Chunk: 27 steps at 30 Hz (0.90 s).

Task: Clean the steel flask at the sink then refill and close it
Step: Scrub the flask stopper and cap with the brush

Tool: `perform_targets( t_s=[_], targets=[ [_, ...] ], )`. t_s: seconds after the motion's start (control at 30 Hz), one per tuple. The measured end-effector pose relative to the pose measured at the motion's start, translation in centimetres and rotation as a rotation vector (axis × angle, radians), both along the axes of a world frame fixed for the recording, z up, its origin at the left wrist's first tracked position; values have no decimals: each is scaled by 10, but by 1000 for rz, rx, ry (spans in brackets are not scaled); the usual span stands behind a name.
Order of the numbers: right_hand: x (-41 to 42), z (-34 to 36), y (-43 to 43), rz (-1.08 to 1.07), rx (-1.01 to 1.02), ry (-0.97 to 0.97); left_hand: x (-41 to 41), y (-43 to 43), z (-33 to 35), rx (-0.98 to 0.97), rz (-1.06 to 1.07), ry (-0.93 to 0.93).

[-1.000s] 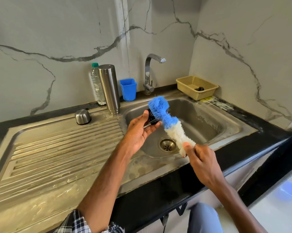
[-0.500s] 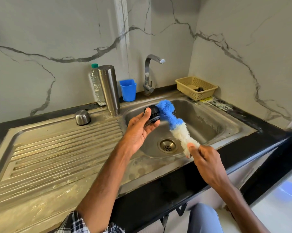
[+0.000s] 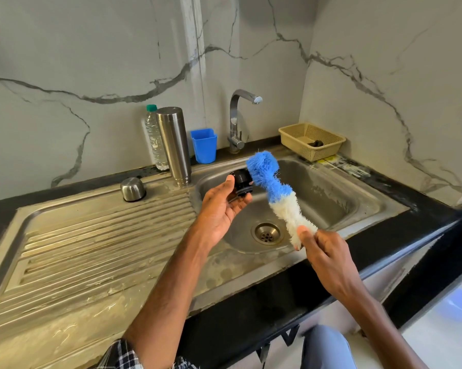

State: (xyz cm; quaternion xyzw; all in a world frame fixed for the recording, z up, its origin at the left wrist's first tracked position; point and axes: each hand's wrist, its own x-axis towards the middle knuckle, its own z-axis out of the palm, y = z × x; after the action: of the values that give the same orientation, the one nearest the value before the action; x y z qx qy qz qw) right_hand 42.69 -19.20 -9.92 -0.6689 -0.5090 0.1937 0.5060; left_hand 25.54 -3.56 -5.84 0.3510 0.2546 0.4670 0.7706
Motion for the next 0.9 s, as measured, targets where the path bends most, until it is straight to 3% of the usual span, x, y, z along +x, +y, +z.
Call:
perform_targets(
  t_s=[0.73,0.9],
  targets=[
    [3,1,2,-12,-23,-81,0,0,-2,45,-13,106],
    [8,-2,-3,-36,32,-3,-1,5,-2,60,7,107]
  ],
)
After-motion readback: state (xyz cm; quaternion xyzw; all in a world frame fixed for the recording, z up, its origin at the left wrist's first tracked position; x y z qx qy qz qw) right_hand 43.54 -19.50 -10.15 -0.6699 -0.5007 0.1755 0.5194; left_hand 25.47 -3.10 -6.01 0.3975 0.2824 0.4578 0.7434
